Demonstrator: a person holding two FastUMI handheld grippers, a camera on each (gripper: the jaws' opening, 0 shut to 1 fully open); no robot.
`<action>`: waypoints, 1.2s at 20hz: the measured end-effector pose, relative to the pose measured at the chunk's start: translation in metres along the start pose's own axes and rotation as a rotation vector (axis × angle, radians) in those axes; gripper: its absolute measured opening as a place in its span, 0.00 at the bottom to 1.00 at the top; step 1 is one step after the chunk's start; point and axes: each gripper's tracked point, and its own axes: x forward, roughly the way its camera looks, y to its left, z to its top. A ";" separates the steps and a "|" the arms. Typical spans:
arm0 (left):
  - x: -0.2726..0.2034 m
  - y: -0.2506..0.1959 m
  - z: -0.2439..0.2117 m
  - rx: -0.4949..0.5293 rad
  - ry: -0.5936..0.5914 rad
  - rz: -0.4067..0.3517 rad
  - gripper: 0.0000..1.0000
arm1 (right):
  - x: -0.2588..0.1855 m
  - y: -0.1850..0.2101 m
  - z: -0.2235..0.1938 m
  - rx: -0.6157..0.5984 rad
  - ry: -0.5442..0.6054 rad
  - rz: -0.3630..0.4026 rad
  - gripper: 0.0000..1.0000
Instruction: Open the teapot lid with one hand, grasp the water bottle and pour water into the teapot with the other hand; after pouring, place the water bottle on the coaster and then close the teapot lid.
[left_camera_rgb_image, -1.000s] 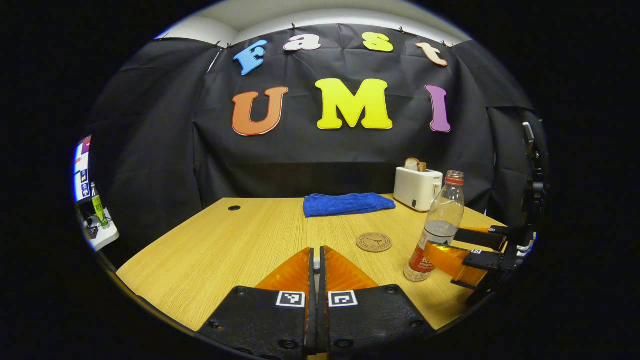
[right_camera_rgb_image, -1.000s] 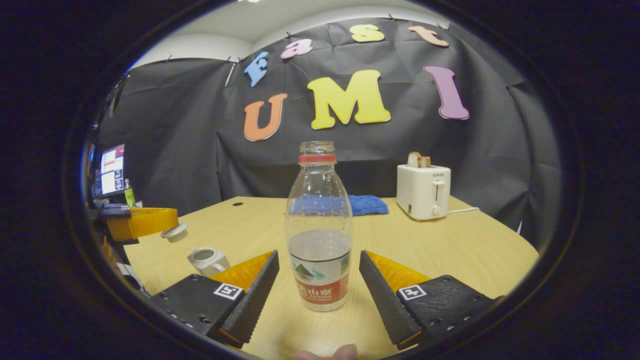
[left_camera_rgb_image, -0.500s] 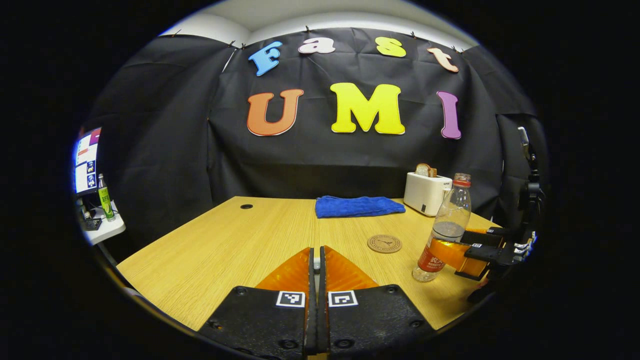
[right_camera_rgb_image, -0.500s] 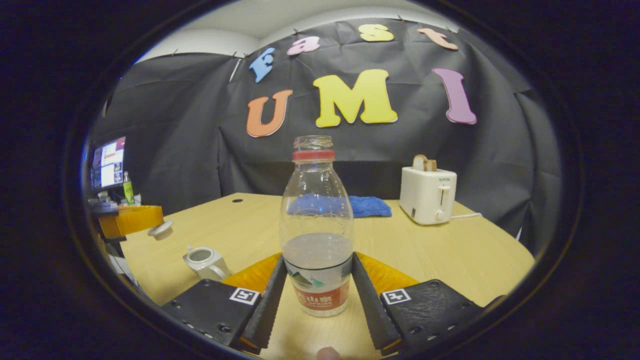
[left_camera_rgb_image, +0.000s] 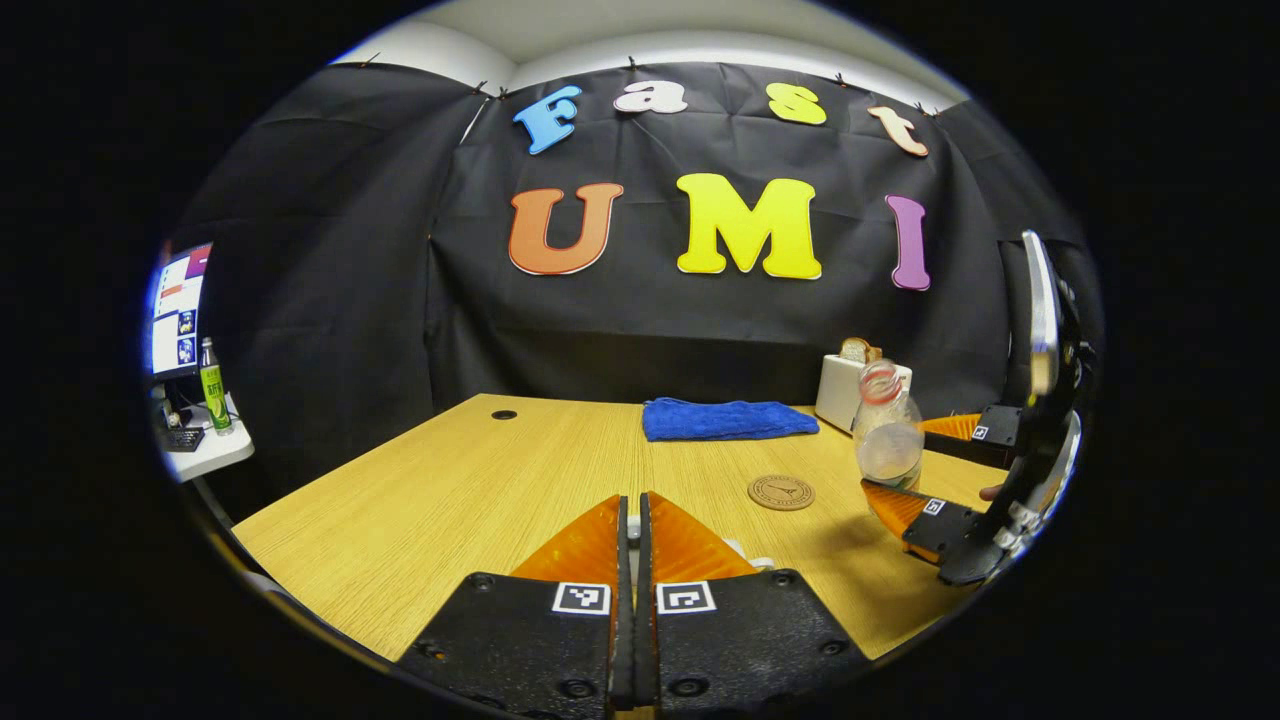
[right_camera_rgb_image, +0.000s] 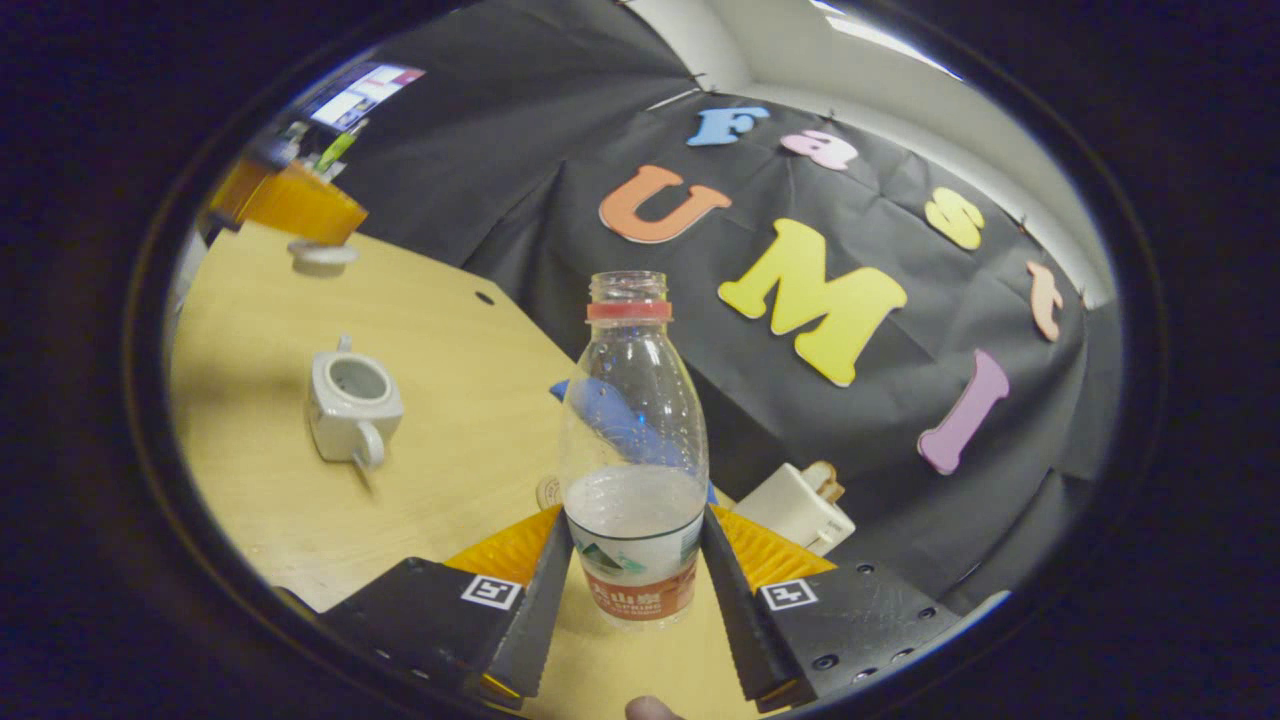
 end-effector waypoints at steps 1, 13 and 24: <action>-0.001 0.003 0.002 -0.002 -0.004 0.004 0.03 | 0.004 0.006 -0.003 -0.042 0.008 0.013 0.72; 0.000 0.026 -0.002 0.008 0.012 0.015 0.03 | 0.018 0.032 0.004 -0.505 -0.023 0.019 0.72; -0.002 0.029 -0.001 0.016 0.021 0.007 0.03 | 0.023 0.038 0.026 -0.769 -0.118 -0.022 0.72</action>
